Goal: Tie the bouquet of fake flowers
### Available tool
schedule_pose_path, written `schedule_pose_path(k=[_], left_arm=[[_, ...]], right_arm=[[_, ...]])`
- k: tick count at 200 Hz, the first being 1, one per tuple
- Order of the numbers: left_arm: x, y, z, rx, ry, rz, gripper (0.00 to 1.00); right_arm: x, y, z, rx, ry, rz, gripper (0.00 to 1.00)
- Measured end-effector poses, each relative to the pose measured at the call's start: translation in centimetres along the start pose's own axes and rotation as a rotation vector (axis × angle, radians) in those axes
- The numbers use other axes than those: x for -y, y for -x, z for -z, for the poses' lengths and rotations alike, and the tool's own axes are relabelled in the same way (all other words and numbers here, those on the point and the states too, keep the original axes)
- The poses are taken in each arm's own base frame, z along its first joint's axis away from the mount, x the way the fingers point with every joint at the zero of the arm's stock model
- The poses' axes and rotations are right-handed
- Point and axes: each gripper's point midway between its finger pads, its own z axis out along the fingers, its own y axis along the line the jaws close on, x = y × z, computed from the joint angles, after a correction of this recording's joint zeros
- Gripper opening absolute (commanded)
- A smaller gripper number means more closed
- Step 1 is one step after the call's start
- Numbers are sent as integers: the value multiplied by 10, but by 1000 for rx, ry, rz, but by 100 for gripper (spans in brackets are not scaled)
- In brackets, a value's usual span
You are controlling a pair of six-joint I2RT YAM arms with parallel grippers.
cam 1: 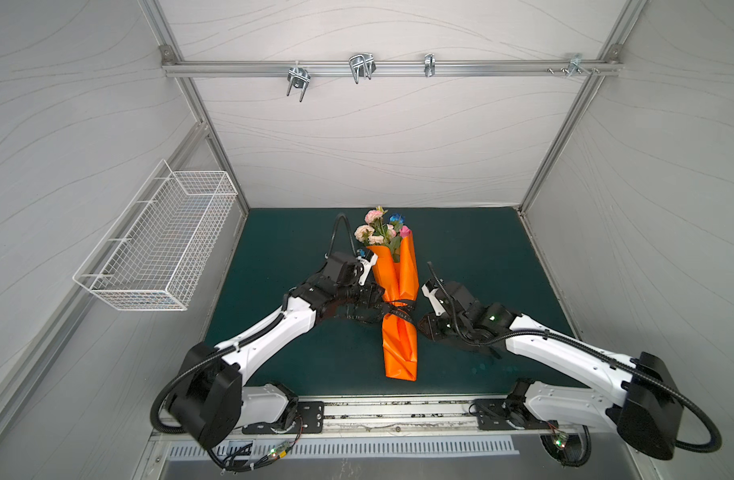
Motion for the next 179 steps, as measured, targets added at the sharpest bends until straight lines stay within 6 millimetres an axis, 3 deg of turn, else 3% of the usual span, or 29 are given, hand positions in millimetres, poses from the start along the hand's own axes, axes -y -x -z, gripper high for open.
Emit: schedule_pose_path(k=[16,34,74,116,179], left_arm=[[7,2,-18,-33,-74,-101,52],[14,-10,-36,-89,-155,-196,52],[26,-34,-45,-193,-272,-356,52],[29,-34,-45,-206,-285,-459,50],[14,-37,-69,-296,-220,-501,41]], right_arm=[[13,-8,-8,-13,-6,-33,36],[26,-21,-16,-38,-16,-67,37],[36,-36,-24,-62,-6,-95,43],[31,-30,-25,-35,21,-92,45],[25,-21,-25,-1,52,-82,47]])
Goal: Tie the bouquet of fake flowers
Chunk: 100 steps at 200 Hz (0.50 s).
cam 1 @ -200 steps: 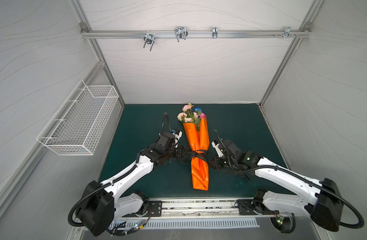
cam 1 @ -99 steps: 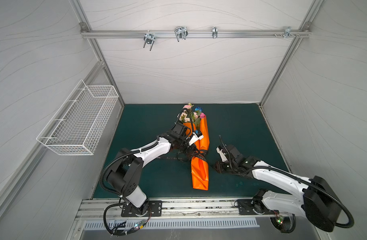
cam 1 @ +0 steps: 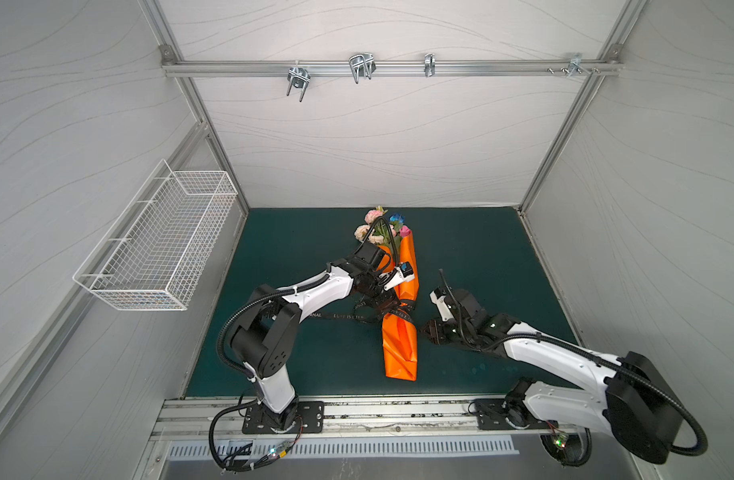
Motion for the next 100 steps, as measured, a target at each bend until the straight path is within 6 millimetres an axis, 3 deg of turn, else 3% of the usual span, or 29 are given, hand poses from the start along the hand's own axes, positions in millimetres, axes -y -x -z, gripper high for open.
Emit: schedule_pose_path(k=[89,100], left_arm=[[-3,-7,-8,-74,14,20,0],[-3,-7,-9,-76,15,22,0]], right_arm=[[-4,5,-12,10,29,52,51],[-2,4,-17,2,21,60,50]])
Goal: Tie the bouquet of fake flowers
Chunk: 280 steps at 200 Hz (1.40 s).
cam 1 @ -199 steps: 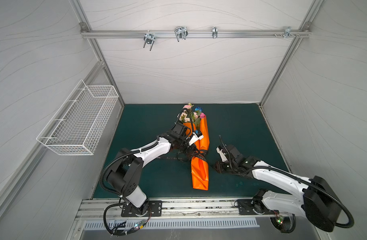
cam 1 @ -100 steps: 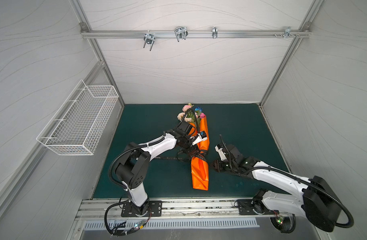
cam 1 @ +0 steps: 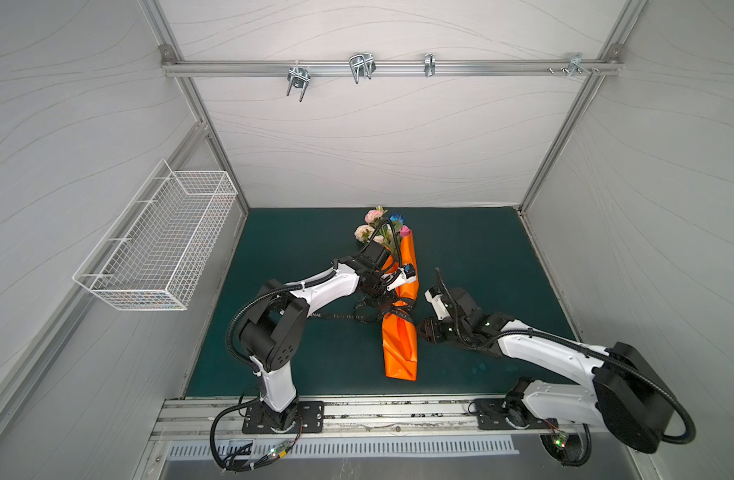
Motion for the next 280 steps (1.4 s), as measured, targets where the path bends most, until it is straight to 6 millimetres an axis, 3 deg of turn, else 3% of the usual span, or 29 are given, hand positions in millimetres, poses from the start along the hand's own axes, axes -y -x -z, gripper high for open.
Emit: schedule_pose_path(k=[82,112,151,232,254,280], left_arm=[[-6,19,1,74,32,58,0],[-6,19,1,86,35,81,0],[-2,18,3,92,34,98,0],[4,19,10,168,58,195,0],[1,20,10,180,73,227,0],[-2,23,11,197,82,256,0]], right_arm=[[10,-1,-14,-10,-41,20,46],[9,0,-20,-10,-35,26,22],[3,6,-21,5,-15,29,0],[-32,56,19,147,58,28,0],[-37,60,19,147,81,10,0],[-39,59,6,109,95,-25,0]])
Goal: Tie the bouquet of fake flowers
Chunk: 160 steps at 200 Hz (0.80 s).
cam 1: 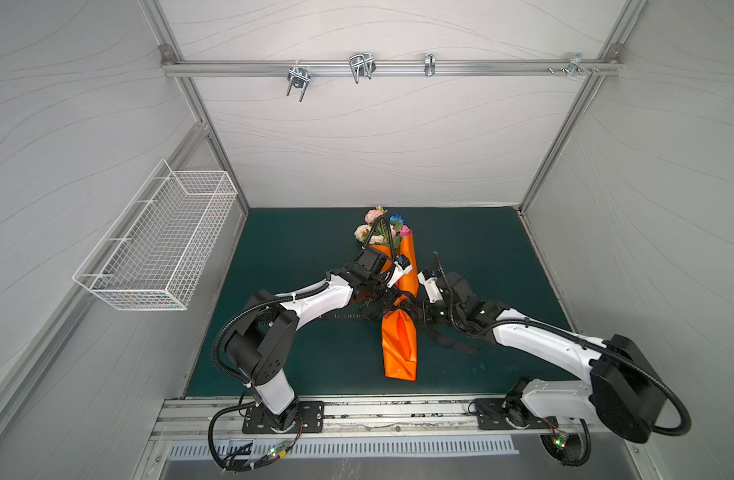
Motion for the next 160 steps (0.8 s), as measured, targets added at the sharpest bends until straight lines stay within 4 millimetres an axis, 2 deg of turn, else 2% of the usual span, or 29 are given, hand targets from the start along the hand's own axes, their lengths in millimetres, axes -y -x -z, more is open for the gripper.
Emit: schedule_pose_path(k=[51,79,160], left_arm=[[0,5,0,26,12,45,0],[4,4,1,27,8,56,0],[11,6,13,57,1,97,0]], right_arm=[[-3,-7,-23,-51,11,-57,0],[-5,0,-28,-22,8,-91,0],[7,23,-38,99,-57,-171,0]])
